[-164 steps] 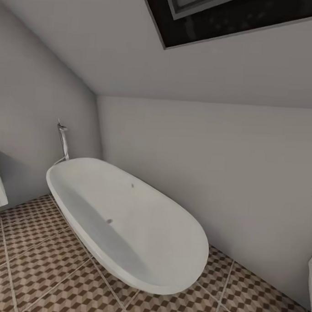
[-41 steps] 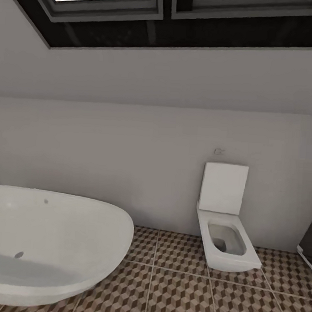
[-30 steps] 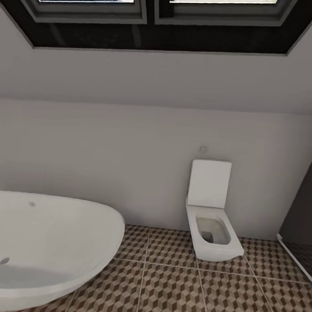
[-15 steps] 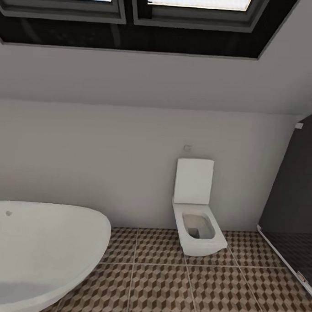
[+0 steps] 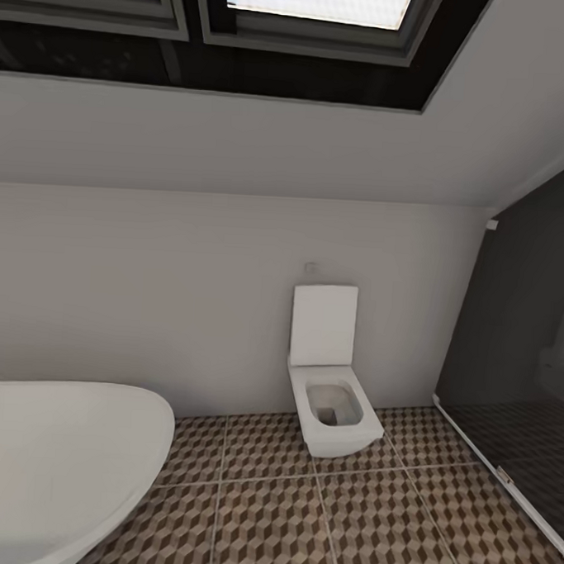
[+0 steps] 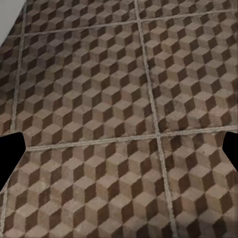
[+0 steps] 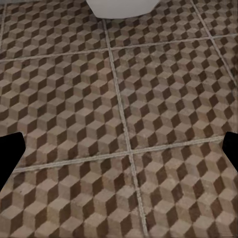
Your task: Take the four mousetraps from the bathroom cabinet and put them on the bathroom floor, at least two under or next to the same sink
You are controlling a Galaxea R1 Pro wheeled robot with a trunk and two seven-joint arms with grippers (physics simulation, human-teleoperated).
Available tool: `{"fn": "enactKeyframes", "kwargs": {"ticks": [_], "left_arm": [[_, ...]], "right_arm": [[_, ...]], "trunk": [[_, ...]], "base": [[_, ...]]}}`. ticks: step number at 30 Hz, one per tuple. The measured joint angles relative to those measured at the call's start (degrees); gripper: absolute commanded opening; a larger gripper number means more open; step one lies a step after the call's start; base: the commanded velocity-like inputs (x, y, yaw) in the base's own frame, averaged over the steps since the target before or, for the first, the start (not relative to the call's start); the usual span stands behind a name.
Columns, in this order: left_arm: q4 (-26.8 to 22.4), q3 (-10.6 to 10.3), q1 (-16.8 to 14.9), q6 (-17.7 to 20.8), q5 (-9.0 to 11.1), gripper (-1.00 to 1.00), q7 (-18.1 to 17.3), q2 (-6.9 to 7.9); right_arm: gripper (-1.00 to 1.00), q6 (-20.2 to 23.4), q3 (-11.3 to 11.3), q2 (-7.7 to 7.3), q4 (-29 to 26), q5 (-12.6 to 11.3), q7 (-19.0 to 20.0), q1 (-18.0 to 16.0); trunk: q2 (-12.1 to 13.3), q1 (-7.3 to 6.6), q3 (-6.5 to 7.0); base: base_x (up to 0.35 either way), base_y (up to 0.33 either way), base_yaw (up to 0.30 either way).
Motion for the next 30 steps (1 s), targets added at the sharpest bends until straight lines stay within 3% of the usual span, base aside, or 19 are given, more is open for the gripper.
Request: {"fn": "enactKeyframes", "kwargs": {"ticks": [30], "left_arm": [[1.49,0.06,0.0,-0.04,-0.13,1.0,-0.03,-0.09]], "right_arm": [[1.0,0.0,-0.01,0.0,0.0,0.0,0.0,0.0]], "trunk": [[0.0,0.0,0.79]], "base": [[-0.001,0.0,-0.218]]}}
